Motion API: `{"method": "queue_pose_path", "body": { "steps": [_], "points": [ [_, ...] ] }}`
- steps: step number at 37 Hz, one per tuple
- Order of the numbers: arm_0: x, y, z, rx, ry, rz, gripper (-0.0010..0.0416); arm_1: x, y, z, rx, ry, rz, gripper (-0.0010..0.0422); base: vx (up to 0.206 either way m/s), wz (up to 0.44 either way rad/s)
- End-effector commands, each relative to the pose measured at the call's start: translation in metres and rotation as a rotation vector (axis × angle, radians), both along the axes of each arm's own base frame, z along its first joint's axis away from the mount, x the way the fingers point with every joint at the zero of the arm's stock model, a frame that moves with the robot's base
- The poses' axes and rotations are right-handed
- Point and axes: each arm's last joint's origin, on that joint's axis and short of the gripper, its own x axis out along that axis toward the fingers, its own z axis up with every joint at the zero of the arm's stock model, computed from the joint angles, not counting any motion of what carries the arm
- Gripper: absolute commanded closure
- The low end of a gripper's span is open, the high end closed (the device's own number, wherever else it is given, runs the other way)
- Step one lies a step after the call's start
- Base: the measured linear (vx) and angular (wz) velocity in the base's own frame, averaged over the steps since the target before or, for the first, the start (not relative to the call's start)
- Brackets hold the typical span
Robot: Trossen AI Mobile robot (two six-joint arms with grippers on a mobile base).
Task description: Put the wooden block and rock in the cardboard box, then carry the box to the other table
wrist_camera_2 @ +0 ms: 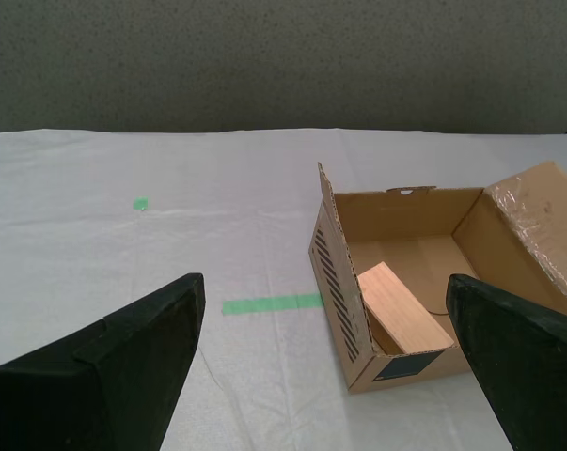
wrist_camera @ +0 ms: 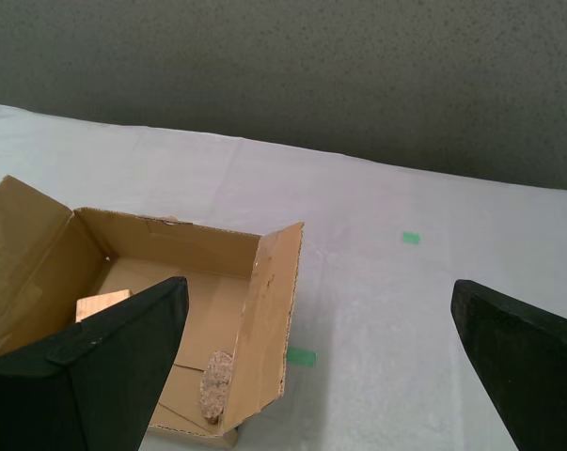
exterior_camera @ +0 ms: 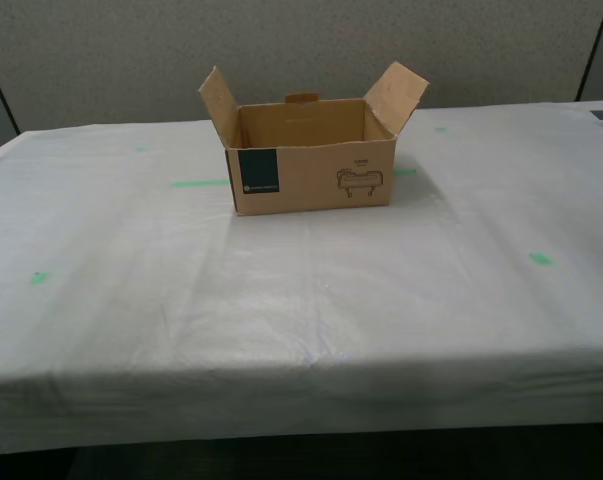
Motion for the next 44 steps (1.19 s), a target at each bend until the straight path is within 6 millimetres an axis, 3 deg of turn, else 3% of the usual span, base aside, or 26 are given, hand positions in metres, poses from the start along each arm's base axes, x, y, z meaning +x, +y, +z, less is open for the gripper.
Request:
{"method": "queue_pose_path", "body": {
  "steps": [1,44],
  "points": [
    [0.0002,-0.0001,0.0006,-0.001,-0.004,-0.006,0.0016,0.0001,0.0,0.0007,0.003,-0.005,0.001,0.0062,0.0,0.0],
    [0.0002,-0.0001,0.0006,-0.001,-0.004,-0.006,0.0016,0.0001,0.0,0.0007,0.003,-0.005,0.001,0.0062,0.0,0.0]
  ]
}}
